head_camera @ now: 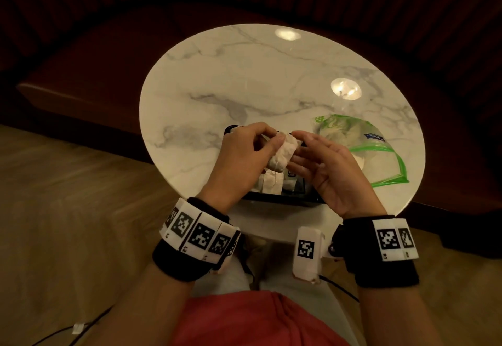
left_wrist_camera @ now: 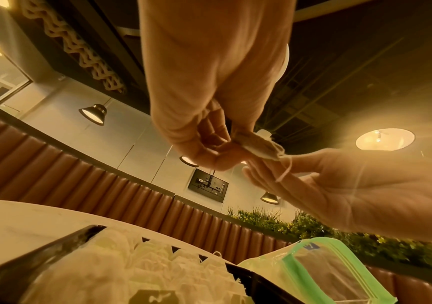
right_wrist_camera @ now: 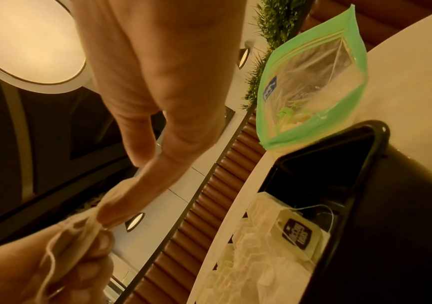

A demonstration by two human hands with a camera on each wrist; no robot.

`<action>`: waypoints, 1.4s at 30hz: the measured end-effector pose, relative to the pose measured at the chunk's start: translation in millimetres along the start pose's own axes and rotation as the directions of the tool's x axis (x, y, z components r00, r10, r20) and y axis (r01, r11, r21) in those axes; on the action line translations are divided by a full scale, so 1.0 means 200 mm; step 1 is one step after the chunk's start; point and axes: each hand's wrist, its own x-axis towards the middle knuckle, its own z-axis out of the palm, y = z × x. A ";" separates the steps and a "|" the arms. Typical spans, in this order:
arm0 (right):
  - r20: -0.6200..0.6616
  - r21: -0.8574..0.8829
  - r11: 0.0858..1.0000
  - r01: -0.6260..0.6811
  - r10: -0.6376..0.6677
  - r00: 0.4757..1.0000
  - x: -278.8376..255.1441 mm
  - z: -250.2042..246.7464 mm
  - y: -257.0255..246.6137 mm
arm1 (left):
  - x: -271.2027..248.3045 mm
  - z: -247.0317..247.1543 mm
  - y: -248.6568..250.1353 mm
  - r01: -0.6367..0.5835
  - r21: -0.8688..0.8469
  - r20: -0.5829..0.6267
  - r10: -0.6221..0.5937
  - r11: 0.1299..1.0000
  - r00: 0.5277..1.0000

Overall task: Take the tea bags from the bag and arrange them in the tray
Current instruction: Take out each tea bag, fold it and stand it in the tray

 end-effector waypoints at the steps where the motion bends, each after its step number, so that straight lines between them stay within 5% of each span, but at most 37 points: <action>1: 0.000 -0.002 1.000 0.002 -0.002 1.000 0.00 0.00 -0.01 | 0.00 0.00 0.00 -0.010 0.014 -0.001 0.010 1.000 1.000; 7: -0.015 -0.207 0.969 0.138 -0.144 0.989 -0.01 0.02 0.00 | 0.00 0.00 0.00 -0.019 -0.010 0.063 0.019 1.000 0.998; 11: -0.060 -0.299 0.931 0.211 -0.239 0.969 0.00 0.01 -0.02 | 0.02 -0.04 -0.02 0.159 0.005 0.068 -0.159 0.987 0.985; 16: -0.081 -0.292 0.917 0.271 -0.306 0.948 -0.01 0.01 -0.06 | 0.02 -0.08 0.02 0.461 -0.069 0.317 -0.418 0.885 0.851; 25: -0.041 -0.276 0.926 0.258 -0.280 0.959 -0.03 0.03 -0.07 | -0.01 -0.03 0.03 0.650 -0.166 0.495 -0.507 0.742 0.705; 29: -0.012 -0.271 0.935 0.229 -0.241 0.970 -0.03 0.03 -0.06 | 0.00 -0.05 0.01 0.641 -0.264 0.510 -0.460 0.721 0.727; 42: 0.031 -0.365 0.911 0.193 -0.196 0.980 -0.05 0.00 -0.08 | -0.02 -0.06 -0.04 0.388 -0.303 0.486 -0.209 0.871 0.849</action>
